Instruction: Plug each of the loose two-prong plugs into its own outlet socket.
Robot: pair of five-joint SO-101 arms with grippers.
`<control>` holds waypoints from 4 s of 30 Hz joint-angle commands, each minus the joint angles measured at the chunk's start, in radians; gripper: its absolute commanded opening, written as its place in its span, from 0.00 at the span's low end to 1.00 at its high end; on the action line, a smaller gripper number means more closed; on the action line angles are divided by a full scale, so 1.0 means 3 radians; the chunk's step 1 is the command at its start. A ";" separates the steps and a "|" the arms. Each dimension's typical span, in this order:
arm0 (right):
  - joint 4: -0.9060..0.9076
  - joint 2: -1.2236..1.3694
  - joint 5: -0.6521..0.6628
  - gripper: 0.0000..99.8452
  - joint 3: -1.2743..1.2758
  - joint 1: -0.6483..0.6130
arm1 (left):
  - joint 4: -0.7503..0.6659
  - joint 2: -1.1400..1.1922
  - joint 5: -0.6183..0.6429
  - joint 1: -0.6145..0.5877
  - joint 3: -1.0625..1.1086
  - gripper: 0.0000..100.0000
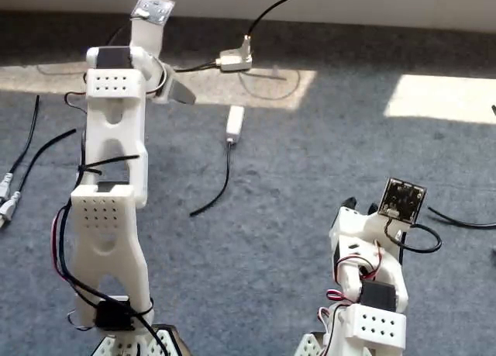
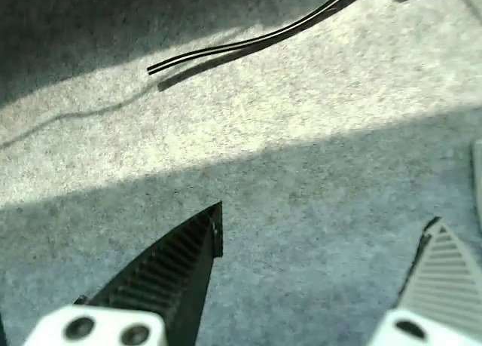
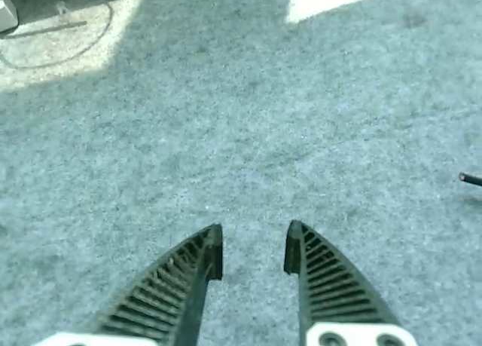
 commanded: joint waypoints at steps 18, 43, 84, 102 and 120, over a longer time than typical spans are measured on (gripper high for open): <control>-0.0074 -0.0023 0.0031 0.15 0.0120 -0.0003 | 0.0077 0.0540 -0.0020 0.0703 -0.0325 0.39; -0.0079 -0.0023 0.0031 0.15 0.0120 -0.0003 | 0.0092 0.0509 0.0460 0.0621 -0.0780 0.39; -0.0079 -0.0023 0.0031 0.15 0.0120 -0.0013 | 0.0317 0.1307 0.0854 -0.0473 -0.2279 0.39; -0.0079 -0.0023 0.0031 0.15 0.0120 -0.0008 | 0.1217 0.0448 -0.0731 -0.2028 -0.1834 0.39; -0.0079 -0.0023 0.0031 0.15 0.0125 -0.0018 | 0.1217 -0.1071 -0.1688 -0.2458 0.0908 0.39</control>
